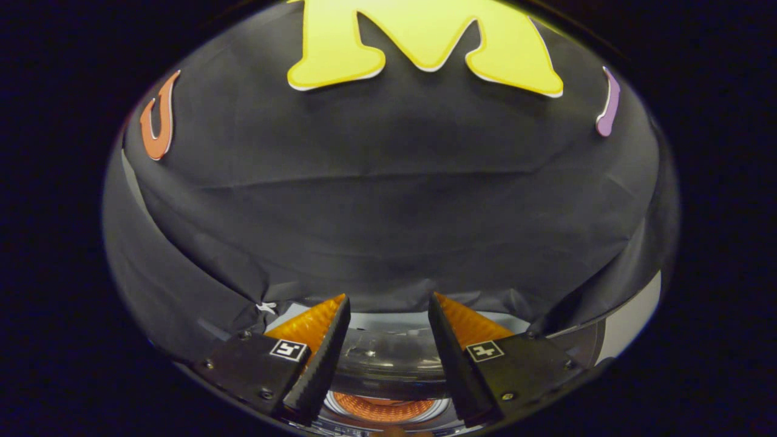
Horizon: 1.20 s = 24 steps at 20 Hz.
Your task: Put the clothes into the washing machine and then close the washing machine lid.
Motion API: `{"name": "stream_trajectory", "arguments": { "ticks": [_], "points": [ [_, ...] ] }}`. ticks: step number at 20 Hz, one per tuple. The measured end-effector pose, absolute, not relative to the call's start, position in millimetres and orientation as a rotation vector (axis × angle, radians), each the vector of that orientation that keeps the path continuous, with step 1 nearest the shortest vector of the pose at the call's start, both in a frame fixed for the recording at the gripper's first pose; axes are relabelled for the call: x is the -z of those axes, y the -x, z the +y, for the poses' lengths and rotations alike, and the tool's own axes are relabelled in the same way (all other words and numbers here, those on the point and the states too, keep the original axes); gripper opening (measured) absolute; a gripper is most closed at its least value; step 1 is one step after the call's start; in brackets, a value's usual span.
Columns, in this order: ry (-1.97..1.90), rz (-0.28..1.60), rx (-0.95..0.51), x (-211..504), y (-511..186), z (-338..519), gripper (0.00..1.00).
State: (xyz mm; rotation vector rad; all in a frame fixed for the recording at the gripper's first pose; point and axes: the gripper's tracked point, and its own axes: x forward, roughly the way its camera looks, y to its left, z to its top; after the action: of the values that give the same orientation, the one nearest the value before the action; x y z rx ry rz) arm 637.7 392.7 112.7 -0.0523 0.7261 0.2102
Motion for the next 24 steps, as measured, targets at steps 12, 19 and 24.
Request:
{"name": "stream_trajectory", "arguments": {
  "ticks": [12, 19, 24],
  "points": [
    [0.012, 0.631, -0.322, -94, -635, 400, 0.82],
    [0.017, 0.558, -0.334, -94, -609, 395, 0.82],
    [0.003, 0.562, -0.384, -82, -579, 392, 0.82]
  ]
}}
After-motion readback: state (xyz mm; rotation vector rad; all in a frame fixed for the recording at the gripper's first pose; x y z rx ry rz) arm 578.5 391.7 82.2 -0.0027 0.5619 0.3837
